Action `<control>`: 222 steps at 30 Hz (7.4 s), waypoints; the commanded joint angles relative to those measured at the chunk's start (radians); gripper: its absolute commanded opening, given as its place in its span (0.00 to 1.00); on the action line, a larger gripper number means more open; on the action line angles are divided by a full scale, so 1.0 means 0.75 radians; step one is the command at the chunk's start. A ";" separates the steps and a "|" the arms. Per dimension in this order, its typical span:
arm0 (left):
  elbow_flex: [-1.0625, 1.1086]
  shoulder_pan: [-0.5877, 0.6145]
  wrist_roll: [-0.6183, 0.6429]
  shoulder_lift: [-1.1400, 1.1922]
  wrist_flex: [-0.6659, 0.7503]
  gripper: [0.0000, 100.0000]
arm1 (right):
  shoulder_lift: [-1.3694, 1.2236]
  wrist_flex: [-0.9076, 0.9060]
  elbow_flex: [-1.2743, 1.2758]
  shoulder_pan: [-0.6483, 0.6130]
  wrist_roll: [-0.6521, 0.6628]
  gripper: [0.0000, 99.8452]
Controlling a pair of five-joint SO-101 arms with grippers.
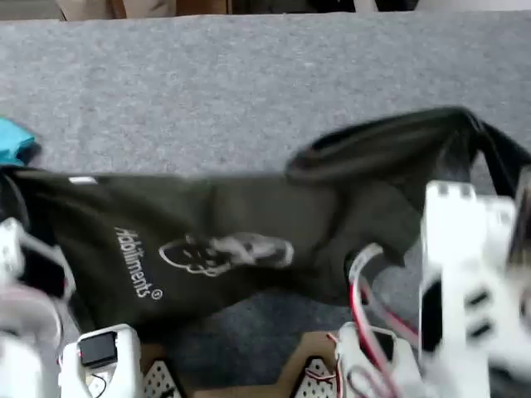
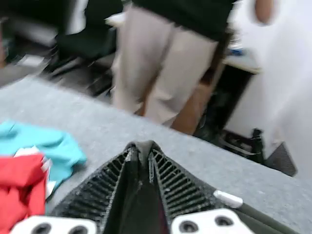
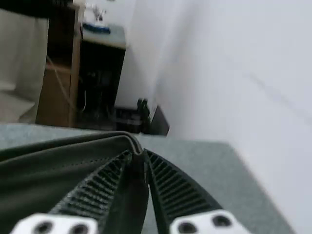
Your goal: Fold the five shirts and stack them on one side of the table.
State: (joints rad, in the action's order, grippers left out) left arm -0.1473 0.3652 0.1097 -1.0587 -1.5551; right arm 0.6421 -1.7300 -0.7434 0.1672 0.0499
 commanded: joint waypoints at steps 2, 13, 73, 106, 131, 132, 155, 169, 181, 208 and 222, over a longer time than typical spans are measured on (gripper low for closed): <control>-0.082 0.047 0.037 0.169 0.035 0.02 | -0.146 0.020 -0.230 0.017 -0.100 0.01; -0.376 0.047 0.033 0.371 0.043 0.02 | -0.161 0.434 -0.817 0.349 -0.049 0.01; 0.493 -0.227 -0.417 1.807 2.265 0.02 | -1.462 2.085 0.566 -0.187 -0.039 0.01; 0.059 -0.280 -0.417 1.871 1.068 0.02 | -2.266 0.354 -1.231 -0.218 0.164 0.01; 0.035 -0.254 -0.342 1.883 0.892 0.16 | -2.450 0.153 -1.231 -0.161 0.561 0.25; 0.033 -0.245 -0.311 1.881 0.874 0.20 | -2.448 0.125 -1.231 -0.161 0.591 0.29; -0.072 -0.215 -0.276 2.051 0.959 0.20 | -2.485 -0.049 -1.226 -0.375 0.937 0.28; -0.211 -0.170 -0.219 2.078 0.694 0.20 | -2.593 -0.049 -1.224 -0.433 1.009 0.27; -0.209 -0.172 -0.213 2.080 0.696 0.20 | -2.626 -0.045 -1.224 -0.351 1.170 0.27; -0.205 -0.172 -0.217 2.080 0.694 0.20 | -2.775 0.192 -1.233 -0.302 1.125 0.02; -0.209 -0.172 -0.213 2.080 0.696 0.20 | -2.656 0.137 -1.231 -0.281 1.076 0.13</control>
State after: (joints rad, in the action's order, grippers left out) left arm -0.2593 0.2317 -0.0575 0.5109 -1.0288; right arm -1.4354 -1.6072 -1.6349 -0.0706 0.8401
